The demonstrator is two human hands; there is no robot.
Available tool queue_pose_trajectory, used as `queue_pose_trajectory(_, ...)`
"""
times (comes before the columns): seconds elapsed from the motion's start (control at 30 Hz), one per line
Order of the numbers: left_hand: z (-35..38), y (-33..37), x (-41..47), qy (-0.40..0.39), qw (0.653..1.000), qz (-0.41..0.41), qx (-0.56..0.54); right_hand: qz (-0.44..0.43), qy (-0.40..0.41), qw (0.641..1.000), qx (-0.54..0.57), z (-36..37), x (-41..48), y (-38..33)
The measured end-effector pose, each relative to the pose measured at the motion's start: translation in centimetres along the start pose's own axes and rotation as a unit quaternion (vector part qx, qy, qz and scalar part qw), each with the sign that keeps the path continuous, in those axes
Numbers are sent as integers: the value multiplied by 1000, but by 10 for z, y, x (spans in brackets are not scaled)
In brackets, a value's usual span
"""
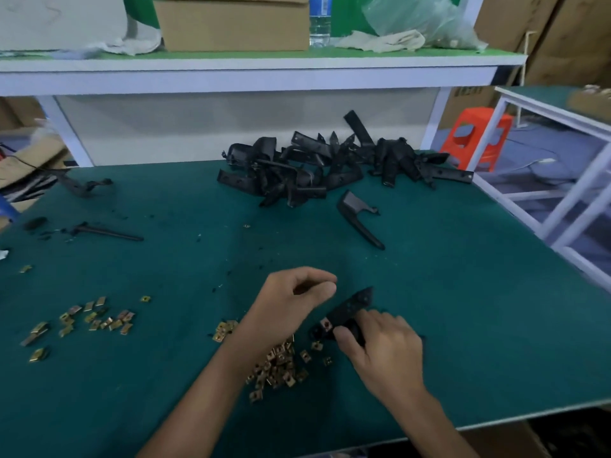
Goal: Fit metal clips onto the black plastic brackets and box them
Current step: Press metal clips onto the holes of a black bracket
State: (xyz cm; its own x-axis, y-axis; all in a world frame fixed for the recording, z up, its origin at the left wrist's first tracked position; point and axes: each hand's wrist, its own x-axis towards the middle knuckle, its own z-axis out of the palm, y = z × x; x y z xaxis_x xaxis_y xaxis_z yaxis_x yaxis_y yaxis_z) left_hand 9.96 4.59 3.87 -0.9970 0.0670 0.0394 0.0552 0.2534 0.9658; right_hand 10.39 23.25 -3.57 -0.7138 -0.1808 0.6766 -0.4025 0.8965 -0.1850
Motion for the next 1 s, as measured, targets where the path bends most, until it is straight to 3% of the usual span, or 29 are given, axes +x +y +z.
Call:
queue_pose_trajectory(0.23,-1,8,-1,-94,995,-40,4,-19,-2,1000,9,1,-1,0)
queue_pose_trajectory(0.5,-5,4,4,-116,992,-50,20,-29,6,999,12,2,-2,1)
queue_pose_trajectory(1.0,-21,14,14,-210,957,-42,195,-90,-13,995,33,4,-7,6)
